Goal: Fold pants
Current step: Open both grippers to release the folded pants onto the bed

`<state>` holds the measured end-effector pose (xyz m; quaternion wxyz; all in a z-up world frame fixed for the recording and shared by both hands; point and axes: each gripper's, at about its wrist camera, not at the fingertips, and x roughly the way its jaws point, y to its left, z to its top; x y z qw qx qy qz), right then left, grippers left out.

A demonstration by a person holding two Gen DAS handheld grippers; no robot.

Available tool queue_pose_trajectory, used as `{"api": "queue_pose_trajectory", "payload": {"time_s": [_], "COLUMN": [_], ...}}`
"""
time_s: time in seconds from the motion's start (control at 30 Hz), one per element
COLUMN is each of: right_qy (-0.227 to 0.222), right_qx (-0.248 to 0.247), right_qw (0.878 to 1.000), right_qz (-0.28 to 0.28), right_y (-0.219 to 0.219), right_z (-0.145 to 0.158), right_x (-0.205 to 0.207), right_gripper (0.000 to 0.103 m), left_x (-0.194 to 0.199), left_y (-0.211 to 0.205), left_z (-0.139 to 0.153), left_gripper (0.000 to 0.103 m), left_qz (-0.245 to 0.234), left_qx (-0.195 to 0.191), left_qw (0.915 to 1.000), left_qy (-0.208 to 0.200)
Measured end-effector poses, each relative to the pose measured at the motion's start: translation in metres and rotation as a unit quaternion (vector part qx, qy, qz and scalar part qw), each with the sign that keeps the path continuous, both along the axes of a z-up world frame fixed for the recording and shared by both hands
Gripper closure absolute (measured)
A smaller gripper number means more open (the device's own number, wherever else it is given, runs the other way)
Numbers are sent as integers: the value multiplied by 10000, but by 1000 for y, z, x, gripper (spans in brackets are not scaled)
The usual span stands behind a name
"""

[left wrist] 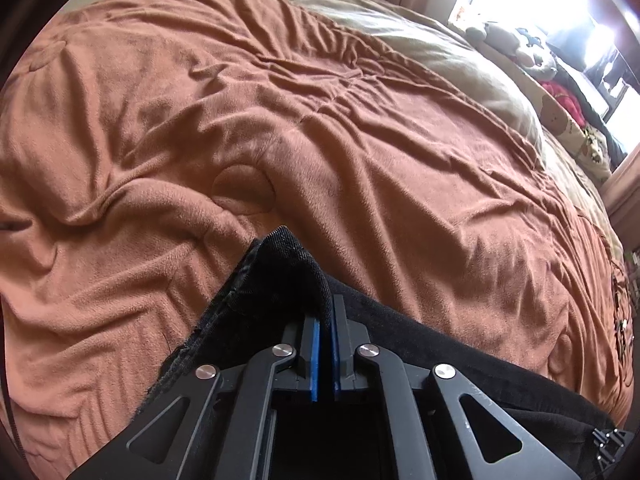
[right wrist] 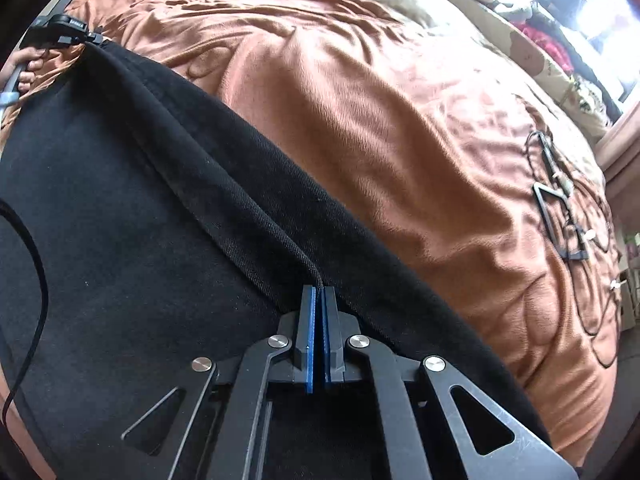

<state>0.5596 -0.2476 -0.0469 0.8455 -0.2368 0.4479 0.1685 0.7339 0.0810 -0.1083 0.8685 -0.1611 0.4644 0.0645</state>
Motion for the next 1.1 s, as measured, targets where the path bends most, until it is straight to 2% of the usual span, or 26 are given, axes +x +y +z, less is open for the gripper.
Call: {"api": "queue_pose_trajectory", "payload": {"time_s": [0.3, 0.43, 0.57, 0.67, 0.73, 0.77, 0.83, 0.87, 0.9, 0.93, 0.97, 1.0, 1.1], "right_qy": [-726, -702, -618, -499, -557, -652, -741, -765, -768, -783, -835, -918, -1048], "right_qx": [-119, -190, -279, -253, -251, -327, -394, -362, -284, -203, -168, -147, -75], "right_qw": [9969, 9964, 9960, 9955, 9941, 9929, 9913, 9910, 9913, 9915, 9910, 9900, 9884], "right_qz": [-271, -426, -574, -770, -896, -938, -1015, -1033, -1029, -1019, -1034, -1057, -1099], "right_y": [13, 22, 30, 30, 33, 36, 40, 41, 41, 42, 42, 40, 37], "right_z": [27, 20, 1, -12, -14, -13, -9, -7, -4, 0, 4, 9, 22], "right_x": [-3, 11, 23, 31, 33, 31, 24, 20, 16, 10, 4, -4, -23], "right_gripper": [103, 103, 103, 103, 102, 98, 92, 85, 73, 64, 46, 39, 39], "left_x": [11, 25, 35, 41, 42, 42, 40, 37, 34, 29, 24, 21, 7], "left_y": [1, -3, -6, -7, -8, -9, -11, -11, -11, -10, -7, -6, -1], "left_z": [10, 2, -16, -29, -33, -33, -29, -24, -19, -12, -6, -1, 12], "left_gripper": [101, 101, 101, 96, 91, 86, 66, 45, 28, 21, 15, 15, 15], "left_qz": [-83, -75, 64, 135, 109, 65, 5, 11, 47, 110, 139, 162, 113], "left_qx": [94, 166, 253, 268, 209, 217, 212, 265, 313, 383, 408, 403, 333], "left_qw": [9999, 9998, 9995, 9989, 9988, 9986, 9985, 9985, 9985, 9986, 9987, 9988, 9992], "left_qy": [-87, 13, 182, 360, 441, 486, 505, 488, 439, 361, 287, 234, 190]}}
